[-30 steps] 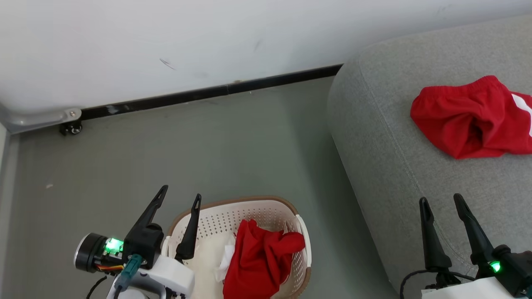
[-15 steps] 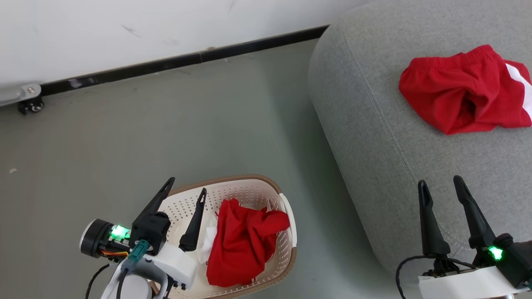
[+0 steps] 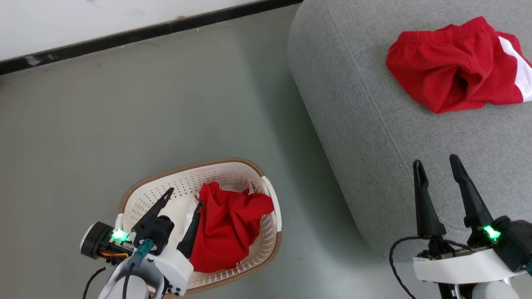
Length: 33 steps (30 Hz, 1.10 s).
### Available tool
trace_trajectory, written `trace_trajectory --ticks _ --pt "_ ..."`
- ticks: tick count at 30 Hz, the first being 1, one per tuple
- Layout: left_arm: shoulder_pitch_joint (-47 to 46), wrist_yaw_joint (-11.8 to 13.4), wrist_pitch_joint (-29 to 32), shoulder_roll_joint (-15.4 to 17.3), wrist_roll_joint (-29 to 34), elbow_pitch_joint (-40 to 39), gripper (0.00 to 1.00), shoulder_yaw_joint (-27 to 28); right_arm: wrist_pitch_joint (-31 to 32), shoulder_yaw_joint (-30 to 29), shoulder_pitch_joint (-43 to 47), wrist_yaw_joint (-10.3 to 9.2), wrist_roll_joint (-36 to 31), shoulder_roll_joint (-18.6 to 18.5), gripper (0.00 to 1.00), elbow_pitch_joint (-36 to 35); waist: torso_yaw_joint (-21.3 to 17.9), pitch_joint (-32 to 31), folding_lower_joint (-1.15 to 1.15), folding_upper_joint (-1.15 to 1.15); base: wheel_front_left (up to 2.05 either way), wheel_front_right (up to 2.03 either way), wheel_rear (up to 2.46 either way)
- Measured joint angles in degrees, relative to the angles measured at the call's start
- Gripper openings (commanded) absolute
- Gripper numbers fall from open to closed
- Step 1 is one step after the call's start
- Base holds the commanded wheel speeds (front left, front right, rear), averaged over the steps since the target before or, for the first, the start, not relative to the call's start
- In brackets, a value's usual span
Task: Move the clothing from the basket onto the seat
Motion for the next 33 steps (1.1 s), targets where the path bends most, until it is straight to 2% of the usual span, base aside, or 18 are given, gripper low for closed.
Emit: trace_trajectory --ticks 33 --pt "-8.59 -0.90 0.00 0.65 2.63 11.95 1.00 -1.89 -1.92 0.09 -6.15 0.00 1.23 -0.01 1.00 1.72 -4.49 10.60 0.00 0.00 0.00 0.00 0.00"
